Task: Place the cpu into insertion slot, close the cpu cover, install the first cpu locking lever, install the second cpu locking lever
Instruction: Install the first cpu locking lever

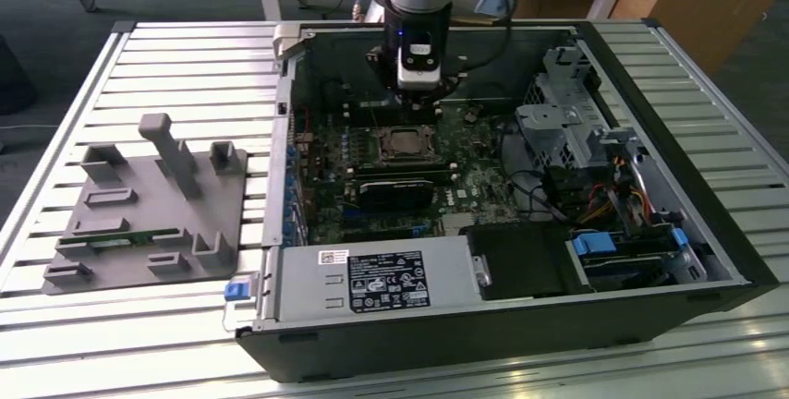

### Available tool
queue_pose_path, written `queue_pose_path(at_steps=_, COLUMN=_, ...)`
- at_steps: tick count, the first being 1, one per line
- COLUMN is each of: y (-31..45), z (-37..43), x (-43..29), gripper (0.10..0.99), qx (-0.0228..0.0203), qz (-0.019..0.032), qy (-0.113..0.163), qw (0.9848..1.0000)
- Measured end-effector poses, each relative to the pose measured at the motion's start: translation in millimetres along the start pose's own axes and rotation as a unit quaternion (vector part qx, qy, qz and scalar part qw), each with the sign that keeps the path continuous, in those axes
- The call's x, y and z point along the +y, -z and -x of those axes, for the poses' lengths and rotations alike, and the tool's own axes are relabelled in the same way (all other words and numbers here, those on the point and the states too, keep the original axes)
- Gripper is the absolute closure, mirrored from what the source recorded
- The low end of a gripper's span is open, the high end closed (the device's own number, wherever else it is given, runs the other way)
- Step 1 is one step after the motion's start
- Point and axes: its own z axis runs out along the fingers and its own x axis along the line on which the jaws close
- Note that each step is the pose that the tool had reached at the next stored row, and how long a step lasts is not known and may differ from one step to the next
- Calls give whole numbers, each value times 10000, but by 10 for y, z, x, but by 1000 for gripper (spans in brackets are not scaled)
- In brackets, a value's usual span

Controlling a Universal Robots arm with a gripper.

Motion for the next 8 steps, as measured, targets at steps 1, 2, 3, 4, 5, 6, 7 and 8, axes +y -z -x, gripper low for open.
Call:
queue_pose_path(at_steps=1, y=0, z=0, x=0, gripper=980, qx=2, qz=1, qy=91, qw=10000)
queue_pose_path(at_steps=2, y=-1, z=0, x=0, gripper=980, qx=3, qz=2, qy=180, qw=9998)
queue_pose_path(at_steps=3, y=-2, z=0, x=0, gripper=980, qx=5, qz=3, qy=270, qw=9996)
queue_pose_path(at_steps=4, y=-2, z=0, x=0, gripper=980, qx=7, qz=3, qy=360, qw=9994)
queue_pose_path(at_steps=5, y=-3, z=0, x=0, gripper=980, qx=8, qz=5, qy=450, qw=9990)
queue_pose_path(at_steps=6, y=-3, z=0, x=0, gripper=980, qx=10, qz=6, qy=548, qw=9985)
queue_pose_path(at_steps=7, y=-4, z=0, x=0, gripper=980, qx=12, qz=7, qy=637, qw=9980)
queue_pose_path(at_steps=8, y=-4, z=0, x=0, gripper=980, qx=13, qz=8, qy=728, qw=9973)
